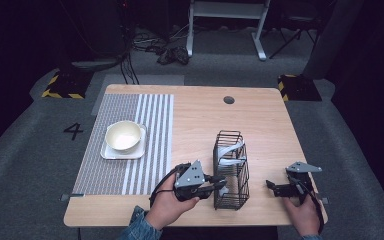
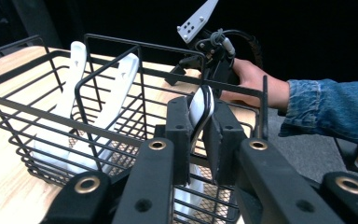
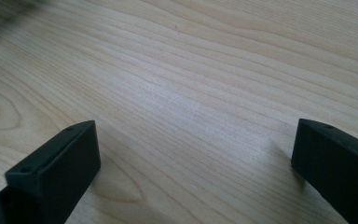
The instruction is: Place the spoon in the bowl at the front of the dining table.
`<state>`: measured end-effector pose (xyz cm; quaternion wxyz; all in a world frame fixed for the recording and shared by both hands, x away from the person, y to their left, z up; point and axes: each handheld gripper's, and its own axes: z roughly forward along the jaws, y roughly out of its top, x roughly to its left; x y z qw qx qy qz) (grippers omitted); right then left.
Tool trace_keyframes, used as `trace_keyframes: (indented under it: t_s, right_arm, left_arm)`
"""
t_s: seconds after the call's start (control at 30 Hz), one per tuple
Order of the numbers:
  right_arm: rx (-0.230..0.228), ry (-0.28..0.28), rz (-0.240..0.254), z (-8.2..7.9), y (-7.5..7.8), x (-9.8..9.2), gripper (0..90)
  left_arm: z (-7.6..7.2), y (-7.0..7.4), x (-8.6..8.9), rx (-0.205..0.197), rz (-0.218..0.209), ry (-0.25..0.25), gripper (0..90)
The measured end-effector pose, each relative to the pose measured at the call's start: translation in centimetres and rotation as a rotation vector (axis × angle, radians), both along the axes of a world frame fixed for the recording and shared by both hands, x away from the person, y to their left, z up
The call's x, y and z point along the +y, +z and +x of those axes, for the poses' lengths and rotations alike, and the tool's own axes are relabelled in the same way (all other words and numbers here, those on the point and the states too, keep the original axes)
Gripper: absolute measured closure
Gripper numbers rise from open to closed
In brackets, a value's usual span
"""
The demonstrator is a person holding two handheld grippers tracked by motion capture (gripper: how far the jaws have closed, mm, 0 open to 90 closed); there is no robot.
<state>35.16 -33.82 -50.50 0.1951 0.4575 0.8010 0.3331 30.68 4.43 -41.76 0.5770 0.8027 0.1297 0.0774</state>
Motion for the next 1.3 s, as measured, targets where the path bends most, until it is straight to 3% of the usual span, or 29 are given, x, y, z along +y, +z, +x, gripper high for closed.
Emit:
trace_keyframes:
  t_s: [0.17, 0.7, 1.3]
  right_arm:
    - [-0.002, 0.001, 0.002, -0.1, 0.0, 0.0, 1.9]
    - [-0.002, 0.000, 0.003, -0.1, 0.0, 0.0, 1.9]
    - [-0.002, -0.003, 0.004, -0.1, 0.0, -0.1, 2.0]
  left_arm:
    - [0.4, -0.1, -0.1, -0.027, -0.002, -0.014, 83.3]
    - [1.6, 0.3, -0.6, -0.008, 0.002, -0.010, 84.9]
    - [2.0, 3.9, -0.9, -0.015, -0.054, -0.049, 84.9]
